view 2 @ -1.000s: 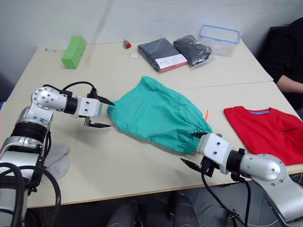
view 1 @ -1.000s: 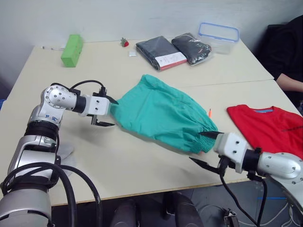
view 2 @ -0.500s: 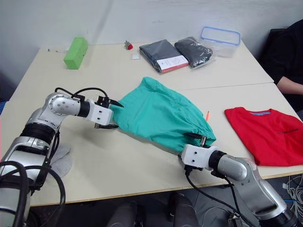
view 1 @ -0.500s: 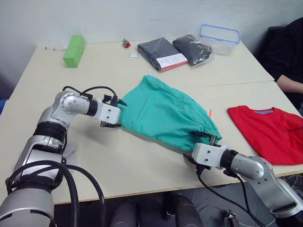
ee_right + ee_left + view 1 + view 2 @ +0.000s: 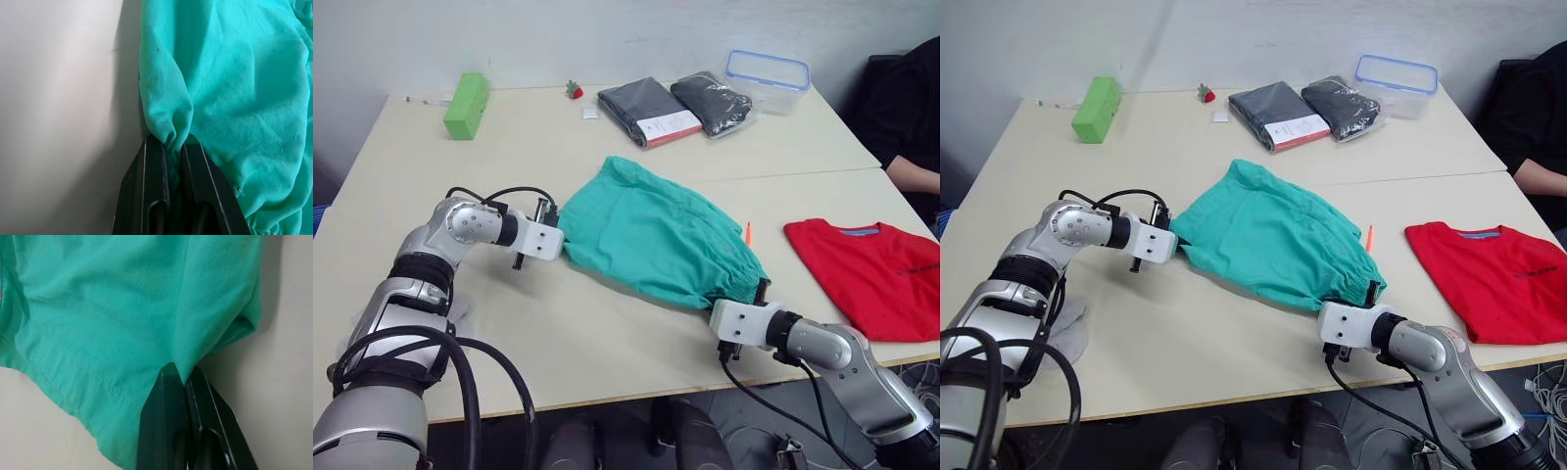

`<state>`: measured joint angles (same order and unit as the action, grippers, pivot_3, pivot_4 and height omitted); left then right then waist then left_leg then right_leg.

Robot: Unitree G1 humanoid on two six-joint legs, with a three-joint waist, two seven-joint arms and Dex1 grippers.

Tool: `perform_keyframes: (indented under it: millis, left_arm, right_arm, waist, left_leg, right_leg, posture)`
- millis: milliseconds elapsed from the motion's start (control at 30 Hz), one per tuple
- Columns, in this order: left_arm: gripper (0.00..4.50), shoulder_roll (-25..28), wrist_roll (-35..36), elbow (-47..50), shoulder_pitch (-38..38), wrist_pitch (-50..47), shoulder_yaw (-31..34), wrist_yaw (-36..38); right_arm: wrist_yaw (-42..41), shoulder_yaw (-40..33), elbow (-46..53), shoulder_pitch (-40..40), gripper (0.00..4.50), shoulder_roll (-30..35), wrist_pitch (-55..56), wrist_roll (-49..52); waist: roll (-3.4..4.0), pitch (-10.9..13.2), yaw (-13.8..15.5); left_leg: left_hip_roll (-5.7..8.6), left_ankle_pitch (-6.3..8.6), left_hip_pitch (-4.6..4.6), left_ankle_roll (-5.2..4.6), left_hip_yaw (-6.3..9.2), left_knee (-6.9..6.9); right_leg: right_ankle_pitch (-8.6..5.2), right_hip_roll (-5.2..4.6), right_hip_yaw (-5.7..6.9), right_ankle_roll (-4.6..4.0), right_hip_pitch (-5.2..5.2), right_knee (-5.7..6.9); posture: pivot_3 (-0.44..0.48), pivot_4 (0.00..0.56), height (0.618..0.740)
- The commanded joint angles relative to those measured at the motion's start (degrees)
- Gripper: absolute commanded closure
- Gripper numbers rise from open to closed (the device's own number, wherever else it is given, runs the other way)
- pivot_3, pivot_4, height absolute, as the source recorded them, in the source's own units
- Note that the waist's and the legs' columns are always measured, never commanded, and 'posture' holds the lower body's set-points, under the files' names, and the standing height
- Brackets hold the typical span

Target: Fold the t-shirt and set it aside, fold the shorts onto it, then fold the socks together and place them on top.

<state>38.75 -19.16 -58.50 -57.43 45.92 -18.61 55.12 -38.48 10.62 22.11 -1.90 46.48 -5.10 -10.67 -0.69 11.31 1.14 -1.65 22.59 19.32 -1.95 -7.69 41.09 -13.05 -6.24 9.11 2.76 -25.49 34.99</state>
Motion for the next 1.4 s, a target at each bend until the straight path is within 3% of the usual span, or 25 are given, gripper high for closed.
perform_keyframes:
  millis: [33, 233, 400, 500, 700, 967, 1067, 1167, 1333, 1400]
  left_arm:
    - [4.46, 2.8, 6.5, 9.0, 4.9, -4.6, 2.4, 6.8]
    - [4.46, 12.0, 16.4, 38.6, 23.4, -23.6, 8.0, 13.9]
    - [4.46, 21.0, 21.7, 63.8, 45.0, -39.6, 16.3, 13.7]
    - [4.46, 22.8, 23.6, 75.9, 57.2, -48.0, 22.2, 11.4]
    - [4.46, 21.5, 22.0, 83.5, 65.8, -54.3, 25.0, 6.2]
    - [4.46, 20.7, 23.3, 80.7, 69.8, -55.5, 27.7, 3.7]
    - [3.90, 20.9, 26.5, 78.9, 69.2, -56.1, 29.4, 5.4]
    - [2.93, 21.0, 31.6, 79.5, 68.4, -59.2, 32.0, 7.6]
    - [1.35, 22.3, 47.4, 82.3, 61.7, -72.9, 39.5, 10.8]
    - [0.77, 22.8, 52.4, 82.1, 55.5, -78.3, 40.0, 9.8]
  right_arm:
    - [-4.1, -2.9, -0.6, 0.6, 4.50, 2.1, 4.1, 3.7]
    - [-14.7, -7.0, -2.8, 1.4, 4.50, 5.1, 9.5, 15.6]
    - [-19.4, -9.6, -6.2, -1.0, 4.50, 4.7, 7.9, 23.0]
    - [-21.8, -10.2, -8.0, -3.5, 4.50, 3.6, 6.1, 28.1]
    - [-27.6, -8.7, -13.1, -7.1, 4.50, 3.6, 10.0, 28.3]
    - [-30.2, -8.9, -16.7, -7.2, 4.50, 3.7, 14.6, 25.8]
    - [-28.3, -9.6, -15.9, -6.0, 3.64, 3.0, 13.2, 25.6]
    - [-27.8, -10.5, -13.1, -4.1, 2.56, 3.4, 10.7, 27.2]
    - [-26.0, -15.5, -5.6, -0.3, 0.88, 4.6, 3.9, 31.9]
    - [-23.1, -18.1, -1.0, 0.3, 0.86, 4.7, -2.8, 35.8]
  waist:
    - [0.00, 0.0, -0.1]
    - [0.05, 0.0, -1.8]
    - [0.16, 0.1, -2.5]
    - [0.28, 0.1, -2.5]
    - [0.46, 0.2, -1.0]
    - [0.66, 0.1, -1.1]
    - [0.67, 0.1, -1.1]
    - [0.68, 0.1, -1.1]
    - [0.70, 0.1, -0.8]
    - [0.70, 0.1, -0.5]
  left_leg:
    - [-0.01, 0.00, 0.01, 0.00, 0.00, 0.00]
    - [-0.11, 0.04, -0.01, 0.08, 0.05, -0.05]
    - [-0.17, 0.07, -0.07, 0.15, 0.08, -0.07]
    - [-0.18, 0.09, -0.08, 0.19, 0.15, -0.08]
    - [-0.15, 0.11, -0.10, 0.22, 0.19, -0.09]
    - [-0.16, 0.14, -0.10, 0.28, 0.20, -0.11]
    - [-0.17, 0.13, -0.12, 0.30, 0.22, -0.11]
    - [-0.17, 0.14, -0.11, 0.32, 0.22, -0.11]
    - [-0.18, 0.15, -0.07, 0.34, 0.25, -0.11]
    - [-0.16, 0.15, -0.04, 0.34, 0.30, -0.08]
  right_leg:
    - [0.00, 0.00, 0.00, 0.00, 0.00, -0.02]
    - [-0.02, -0.04, -0.05, -0.03, 0.01, -0.09]
    - [-0.07, -0.08, -0.09, -0.10, 0.02, -0.07]
    - [-0.11, -0.13, -0.08, -0.14, 0.02, -0.17]
    - [-0.16, -0.17, -0.07, -0.21, 0.01, -0.23]
    - [-0.19, -0.18, -0.03, -0.26, -0.01, -0.20]
    - [-0.20, -0.19, -0.03, -0.29, -0.02, -0.16]
    - [-0.22, -0.21, -0.02, -0.33, -0.06, -0.12]
    - [-0.23, -0.21, -0.01, -0.33, -0.07, -0.13]
    - [-0.22, -0.24, -0.01, -0.33, -0.07, -0.10]
  posture:
    - [0.000, 0.150, 0.740]
    - [0.000, 0.150, 0.740]
    - [0.000, 0.150, 0.740]
    - [0.000, 0.150, 0.740]
    - [0.000, 0.150, 0.740]
    - [0.000, 0.150, 0.740]
    - [0.000, 0.150, 0.740]
    - [0.000, 0.150, 0.740]
    - [0.000, 0.150, 0.740]
    - [0.000, 0.150, 0.740]
